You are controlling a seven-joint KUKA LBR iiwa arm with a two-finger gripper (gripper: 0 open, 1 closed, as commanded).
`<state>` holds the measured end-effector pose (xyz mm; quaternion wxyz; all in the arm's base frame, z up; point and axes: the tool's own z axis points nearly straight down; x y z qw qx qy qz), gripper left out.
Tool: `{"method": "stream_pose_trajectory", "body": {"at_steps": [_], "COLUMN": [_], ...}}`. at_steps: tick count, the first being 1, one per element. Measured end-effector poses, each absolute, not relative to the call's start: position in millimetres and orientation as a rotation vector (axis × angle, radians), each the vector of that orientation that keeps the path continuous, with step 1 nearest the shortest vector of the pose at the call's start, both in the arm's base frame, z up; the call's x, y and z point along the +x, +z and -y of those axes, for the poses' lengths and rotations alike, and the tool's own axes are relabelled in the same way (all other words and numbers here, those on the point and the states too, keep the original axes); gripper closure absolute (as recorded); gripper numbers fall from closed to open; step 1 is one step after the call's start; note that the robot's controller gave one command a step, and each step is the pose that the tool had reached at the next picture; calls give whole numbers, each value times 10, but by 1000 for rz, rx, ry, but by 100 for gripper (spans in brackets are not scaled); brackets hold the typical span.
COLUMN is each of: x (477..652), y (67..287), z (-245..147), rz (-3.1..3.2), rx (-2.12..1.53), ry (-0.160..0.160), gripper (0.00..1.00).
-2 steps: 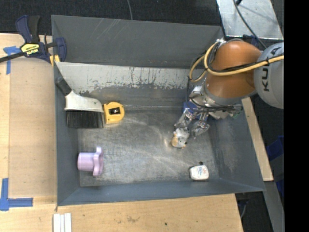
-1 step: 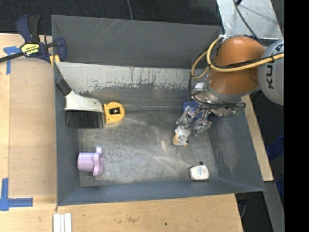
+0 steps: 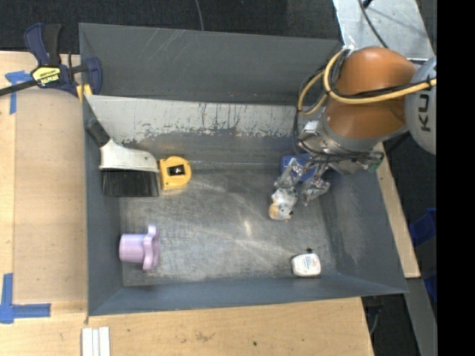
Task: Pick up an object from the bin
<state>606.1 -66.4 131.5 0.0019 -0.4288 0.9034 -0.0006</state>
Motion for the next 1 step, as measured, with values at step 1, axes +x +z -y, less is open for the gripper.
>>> {"method": "stream_pose_trajectory", "body": {"at_steps": [1], "x": [6072], "y": [2466], "z": [604], "rz": [-2842], "rx": [-1331], "ry": [-1], "gripper": [100]}}
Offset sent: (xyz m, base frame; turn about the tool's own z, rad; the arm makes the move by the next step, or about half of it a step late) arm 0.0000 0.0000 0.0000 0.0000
